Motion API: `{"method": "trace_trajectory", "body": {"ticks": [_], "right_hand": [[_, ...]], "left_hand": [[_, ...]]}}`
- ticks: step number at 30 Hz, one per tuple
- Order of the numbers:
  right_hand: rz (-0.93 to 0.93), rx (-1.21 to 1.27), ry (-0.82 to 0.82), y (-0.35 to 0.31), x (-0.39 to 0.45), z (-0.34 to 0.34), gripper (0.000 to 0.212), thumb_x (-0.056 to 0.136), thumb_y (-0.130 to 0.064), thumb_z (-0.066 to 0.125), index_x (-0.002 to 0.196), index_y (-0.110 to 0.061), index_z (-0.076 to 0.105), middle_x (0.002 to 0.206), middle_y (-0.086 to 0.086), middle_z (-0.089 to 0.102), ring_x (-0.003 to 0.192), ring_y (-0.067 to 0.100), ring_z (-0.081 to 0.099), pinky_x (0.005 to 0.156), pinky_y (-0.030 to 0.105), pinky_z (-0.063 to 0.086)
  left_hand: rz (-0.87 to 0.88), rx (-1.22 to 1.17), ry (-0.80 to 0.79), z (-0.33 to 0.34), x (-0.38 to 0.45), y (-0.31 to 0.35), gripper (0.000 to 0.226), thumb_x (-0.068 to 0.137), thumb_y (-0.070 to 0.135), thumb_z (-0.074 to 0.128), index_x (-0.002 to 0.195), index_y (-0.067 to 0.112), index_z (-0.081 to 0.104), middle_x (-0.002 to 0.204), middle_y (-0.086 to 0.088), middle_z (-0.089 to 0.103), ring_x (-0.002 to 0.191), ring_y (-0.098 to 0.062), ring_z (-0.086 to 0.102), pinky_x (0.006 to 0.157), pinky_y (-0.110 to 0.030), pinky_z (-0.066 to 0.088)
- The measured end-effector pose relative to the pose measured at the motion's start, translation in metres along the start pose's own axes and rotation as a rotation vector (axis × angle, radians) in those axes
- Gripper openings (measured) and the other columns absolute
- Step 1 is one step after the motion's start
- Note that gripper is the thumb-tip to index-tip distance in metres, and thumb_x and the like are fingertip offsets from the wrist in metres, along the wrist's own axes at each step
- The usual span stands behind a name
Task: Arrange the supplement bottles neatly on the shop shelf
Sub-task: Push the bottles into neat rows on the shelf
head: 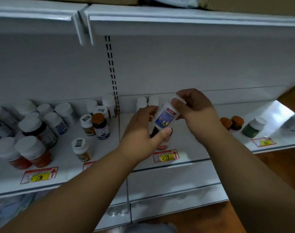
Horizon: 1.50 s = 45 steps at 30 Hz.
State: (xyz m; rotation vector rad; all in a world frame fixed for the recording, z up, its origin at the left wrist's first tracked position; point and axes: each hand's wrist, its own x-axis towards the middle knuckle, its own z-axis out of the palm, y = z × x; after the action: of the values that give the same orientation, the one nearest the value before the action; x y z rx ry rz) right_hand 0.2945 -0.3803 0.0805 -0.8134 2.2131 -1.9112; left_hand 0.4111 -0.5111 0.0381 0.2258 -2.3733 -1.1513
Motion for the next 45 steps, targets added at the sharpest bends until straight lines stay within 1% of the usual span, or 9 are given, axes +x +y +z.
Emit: {"method": "trace_trajectory", "body": {"ticks": [5,8,13,17,21,29,35,41,45], "right_hand": [[-0.075,-0.002,-0.139,-0.019,-0.049,0.034,0.011,0.086,-0.024,0.070,0.088,-0.018,0.061,0.075,-0.002,0.066,0.067,0.007,0.062,0.058,0.024,0.052],[-0.046,0.092,-0.267,-0.022,-0.072,0.062,0.012,0.086,-0.025,0.071,0.085,-0.018,0.061,0.071,-0.003,0.065,0.059,0.007,0.058,0.049,0.025,0.048],[-0.126,0.106,-0.420,-0.027,-0.115,0.118,0.012,0.082,-0.031,0.071,0.084,-0.023,0.062,0.082,0.008,0.068,0.071,0.027,0.061,0.066,0.038,0.053],[-0.142,0.125,-0.556,-0.052,-0.146,0.181,0.009,0.081,-0.029,0.071,0.083,-0.028,0.062,0.080,-0.002,0.067,0.071,0.014,0.060,0.067,0.041,0.052],[-0.191,0.086,-0.637,-0.080,-0.165,0.256,0.015,0.075,-0.041,0.068,0.085,-0.034,0.060,0.082,0.000,0.068,0.076,0.023,0.066,0.072,0.049,0.056],[-0.183,-0.026,-0.553,-0.087,-0.186,0.418,0.029,0.067,-0.059,0.061,0.090,-0.041,0.058,0.085,-0.016,0.067,0.078,0.010,0.066,0.073,0.044,0.057],[-0.197,-0.235,-0.467,-0.077,-0.155,0.471,0.026,0.072,-0.059,0.058,0.094,-0.045,0.054,0.090,-0.016,0.065,0.079,-0.001,0.063,0.069,0.026,0.053],[-0.141,-0.435,-0.561,-0.046,-0.116,0.523,0.029,0.084,-0.038,0.065,0.110,-0.032,0.053,0.112,-0.004,0.058,0.097,0.016,0.058,0.081,0.033,0.048],[-0.107,-0.423,-0.650,-0.037,-0.113,0.537,0.032,0.086,-0.032,0.066,0.113,-0.033,0.049,0.116,-0.006,0.055,0.103,0.016,0.056,0.086,0.035,0.047]], "left_hand": [[-0.029,0.006,0.065,-0.030,-0.061,0.003,0.063,0.077,0.063,0.057,0.128,0.027,0.048,0.112,0.018,0.056,0.101,0.007,0.052,0.079,-0.003,0.037],[-0.146,0.057,0.168,-0.048,-0.104,-0.004,0.069,0.073,0.068,0.055,0.130,0.029,0.046,0.115,0.015,0.056,0.100,0.003,0.053,0.082,-0.010,0.040],[-0.246,0.125,0.290,-0.085,-0.178,-0.013,0.069,0.075,0.064,0.057,0.129,0.023,0.048,0.116,0.007,0.057,0.102,-0.005,0.055,0.087,-0.025,0.046],[-0.301,0.163,0.373,-0.140,-0.226,-0.025,0.067,0.076,0.065,0.058,0.129,0.026,0.048,0.117,0.012,0.054,0.105,-0.005,0.054,0.090,-0.031,0.047],[-0.303,0.188,0.424,-0.202,-0.258,-0.051,0.058,0.078,0.061,0.059,0.126,0.028,0.050,0.117,0.013,0.055,0.107,-0.004,0.053,0.090,-0.033,0.047],[-0.364,0.457,0.330,-0.355,-0.302,-0.139,0.069,0.075,0.071,0.050,0.131,0.031,0.045,0.123,0.011,0.053,0.111,-0.005,0.049,0.094,-0.030,0.045],[-0.312,0.527,0.239,-0.394,-0.270,-0.184,0.064,0.079,0.065,0.055,0.130,0.027,0.047,0.121,0.008,0.053,0.109,-0.008,0.048,0.088,-0.023,0.038],[-0.203,0.863,0.227,-0.429,-0.214,-0.233,0.058,0.069,0.037,0.072,0.120,0.013,0.061,0.124,-0.014,0.056,0.110,-0.037,0.053,0.089,-0.047,0.046],[-0.202,0.850,-0.100,-0.447,-0.183,-0.261,0.069,0.077,0.031,0.065,0.142,0.019,0.044,0.147,-0.015,0.038,0.129,-0.038,0.041,0.097,-0.050,0.041]]}}
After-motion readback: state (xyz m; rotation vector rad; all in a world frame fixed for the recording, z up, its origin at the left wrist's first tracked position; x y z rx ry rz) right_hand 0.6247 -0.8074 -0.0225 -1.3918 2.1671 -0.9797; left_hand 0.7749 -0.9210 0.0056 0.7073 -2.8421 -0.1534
